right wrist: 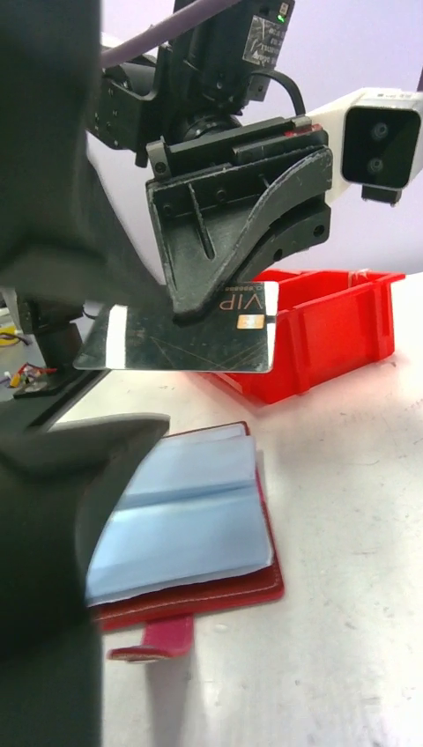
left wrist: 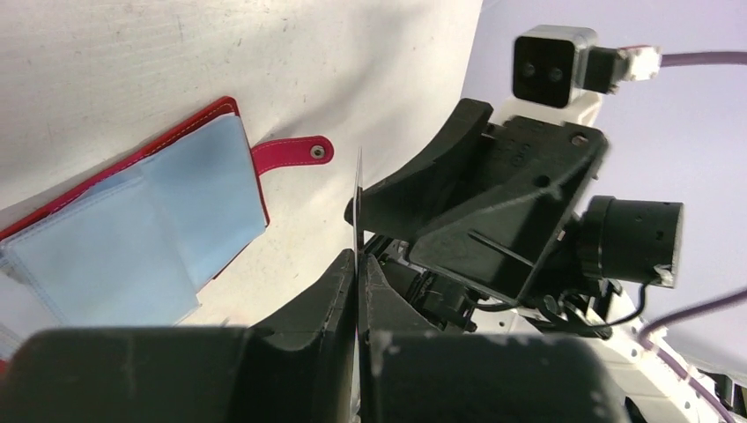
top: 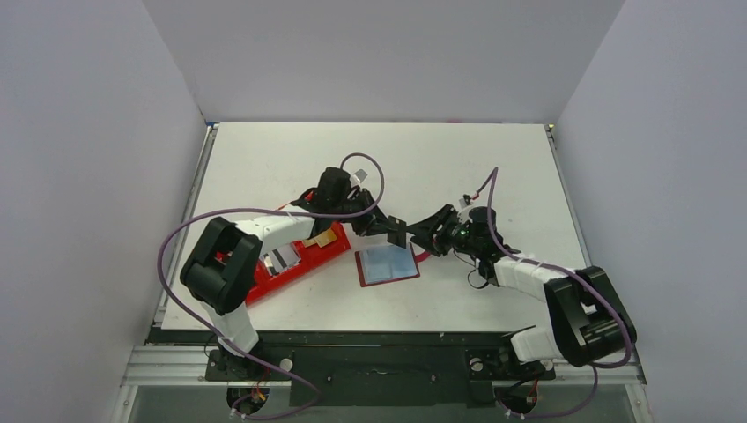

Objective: Take the credit cards out of the card holder
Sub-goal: Place the credit card in the storage box.

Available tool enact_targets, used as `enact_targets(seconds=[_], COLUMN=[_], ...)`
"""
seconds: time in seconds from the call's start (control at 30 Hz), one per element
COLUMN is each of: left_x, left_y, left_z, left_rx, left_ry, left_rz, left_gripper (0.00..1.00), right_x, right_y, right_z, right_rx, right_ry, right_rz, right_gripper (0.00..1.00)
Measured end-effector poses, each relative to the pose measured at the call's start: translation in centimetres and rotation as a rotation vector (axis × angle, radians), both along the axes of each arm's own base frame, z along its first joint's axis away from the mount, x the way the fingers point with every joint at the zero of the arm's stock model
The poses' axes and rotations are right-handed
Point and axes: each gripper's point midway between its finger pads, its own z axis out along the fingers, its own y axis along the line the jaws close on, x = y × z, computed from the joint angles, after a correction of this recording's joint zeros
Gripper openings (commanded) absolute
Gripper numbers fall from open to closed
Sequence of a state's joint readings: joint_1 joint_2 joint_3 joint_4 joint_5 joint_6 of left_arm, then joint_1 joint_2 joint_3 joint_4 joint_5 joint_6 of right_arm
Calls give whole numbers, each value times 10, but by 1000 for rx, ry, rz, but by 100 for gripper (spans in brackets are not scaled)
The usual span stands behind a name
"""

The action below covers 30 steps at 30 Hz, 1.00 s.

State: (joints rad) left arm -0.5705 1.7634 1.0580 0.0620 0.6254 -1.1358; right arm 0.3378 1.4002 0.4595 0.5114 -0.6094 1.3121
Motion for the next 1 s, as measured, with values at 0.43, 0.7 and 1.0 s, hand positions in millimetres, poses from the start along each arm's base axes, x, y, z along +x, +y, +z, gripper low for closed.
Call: enact_targets(seconds=[0.43, 0.7, 1.0], left_x=[-5, 6, -17], left_y=[61, 150, 272], left_z=[10, 50, 34], left_rx=[234, 386, 703], left_ry=[-108, -225, -110], left_rz=[58, 258, 461], left_gripper=[0, 0, 0], right_x=[-2, -7, 1], right_y=[-30, -41, -47], right_z=[23, 0, 1], right_rx=[-305, -442, -548], right_ry=[-100, -49, -83], right_rz=[-21, -33, -22], right_gripper=[73, 73, 73])
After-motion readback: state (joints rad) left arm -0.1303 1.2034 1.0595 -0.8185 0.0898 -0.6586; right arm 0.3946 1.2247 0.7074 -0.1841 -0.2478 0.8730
